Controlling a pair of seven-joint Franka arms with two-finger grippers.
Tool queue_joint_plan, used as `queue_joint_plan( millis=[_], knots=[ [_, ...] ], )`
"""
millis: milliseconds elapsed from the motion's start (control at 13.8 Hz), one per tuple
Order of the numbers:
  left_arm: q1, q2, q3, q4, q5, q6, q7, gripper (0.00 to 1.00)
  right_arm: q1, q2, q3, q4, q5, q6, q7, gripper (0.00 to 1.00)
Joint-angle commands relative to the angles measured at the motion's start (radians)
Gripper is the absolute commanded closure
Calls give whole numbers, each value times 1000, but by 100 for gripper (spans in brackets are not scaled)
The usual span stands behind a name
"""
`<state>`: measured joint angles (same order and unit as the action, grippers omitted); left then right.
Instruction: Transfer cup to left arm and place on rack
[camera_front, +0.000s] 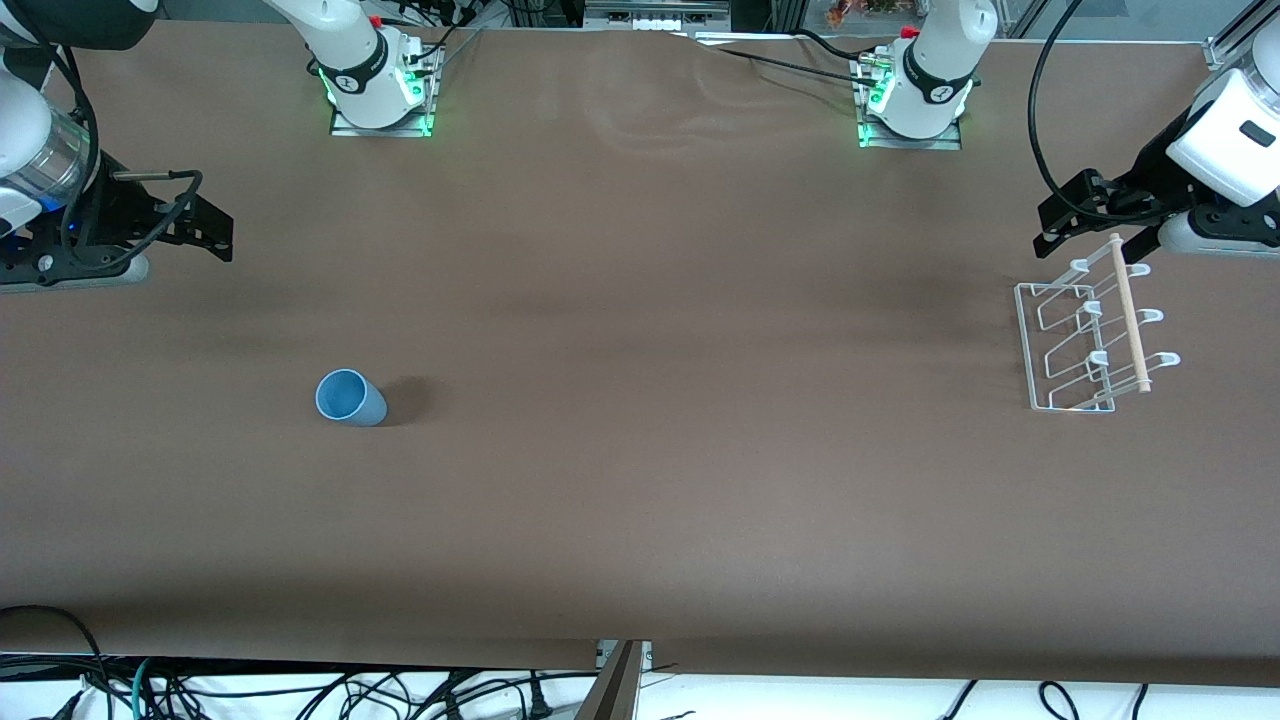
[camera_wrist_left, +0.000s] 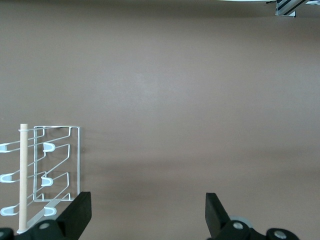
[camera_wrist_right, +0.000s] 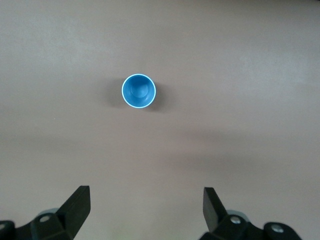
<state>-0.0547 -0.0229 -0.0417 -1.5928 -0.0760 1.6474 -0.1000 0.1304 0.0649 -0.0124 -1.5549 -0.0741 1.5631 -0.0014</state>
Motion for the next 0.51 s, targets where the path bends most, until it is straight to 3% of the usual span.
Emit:
queue_joint_plan(
  millis=[0, 436],
  knots=[
    [2, 6, -3, 24, 31, -14, -6, 0, -15, 12, 11, 33, 25, -25, -6, 0],
    [9, -3, -3, 24, 33, -55, 0, 0, -17, 12, 9, 33, 23, -20, -12, 0]
  ],
)
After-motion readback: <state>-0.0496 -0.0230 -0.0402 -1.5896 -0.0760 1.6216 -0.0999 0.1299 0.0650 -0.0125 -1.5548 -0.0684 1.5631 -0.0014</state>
